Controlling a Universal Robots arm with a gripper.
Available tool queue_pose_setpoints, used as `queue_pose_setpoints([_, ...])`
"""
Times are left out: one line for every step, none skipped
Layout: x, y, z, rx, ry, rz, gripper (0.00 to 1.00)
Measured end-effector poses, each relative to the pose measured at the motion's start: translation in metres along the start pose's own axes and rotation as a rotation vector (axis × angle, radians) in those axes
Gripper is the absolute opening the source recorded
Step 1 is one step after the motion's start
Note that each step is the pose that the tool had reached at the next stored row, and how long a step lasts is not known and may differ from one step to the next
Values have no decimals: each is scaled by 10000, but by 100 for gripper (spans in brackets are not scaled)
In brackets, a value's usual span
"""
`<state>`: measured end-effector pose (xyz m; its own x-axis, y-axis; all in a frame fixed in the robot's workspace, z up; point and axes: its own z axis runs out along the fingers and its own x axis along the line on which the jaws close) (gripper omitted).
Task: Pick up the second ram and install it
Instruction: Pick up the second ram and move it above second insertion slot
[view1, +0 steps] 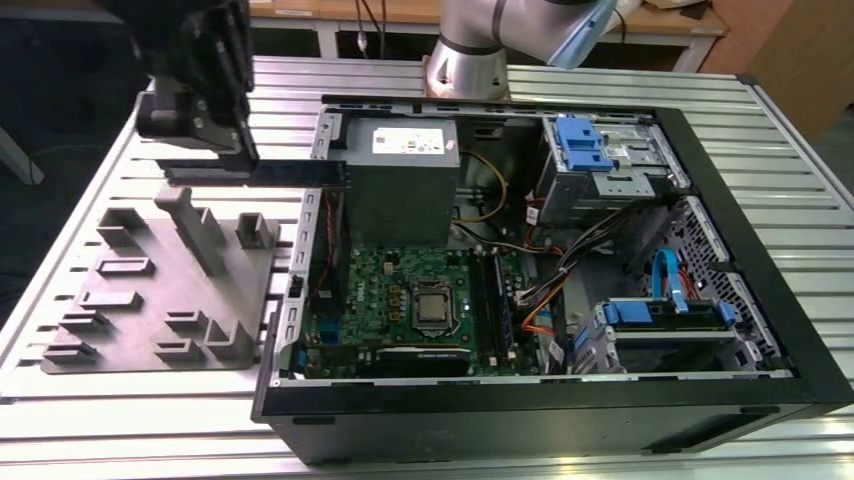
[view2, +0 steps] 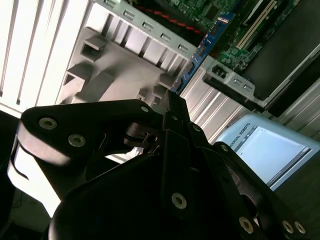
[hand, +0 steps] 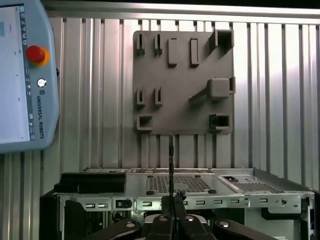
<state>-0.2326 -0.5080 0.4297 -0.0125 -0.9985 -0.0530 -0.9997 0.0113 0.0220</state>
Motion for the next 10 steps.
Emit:
queue_pose_setpoints([0,-43,-1,-1,0,-1,8])
queue_pose_setpoints([-1,-86,-1,0,0,-1,8])
queue_pose_setpoints([-1,-132,-2,-1,1,-1,8])
queue_pose_setpoints([-2,-172,-3,-1,0,-1,8])
queue_pose_setpoints([-2,-212,-3,0,0,-1,8])
queue_pose_setpoints([-2,-252,-3,0,0,-1,8])
queue_pose_setpoints([-3,-293,-3,0,0,-2,8])
queue_pose_setpoints([-3,-335,-4,0,0,-2,8])
queue_pose_setpoints([-4,-375,-5,-1,1,0,8])
queue_pose_setpoints([-4,-413,-5,-1,0,0,8])
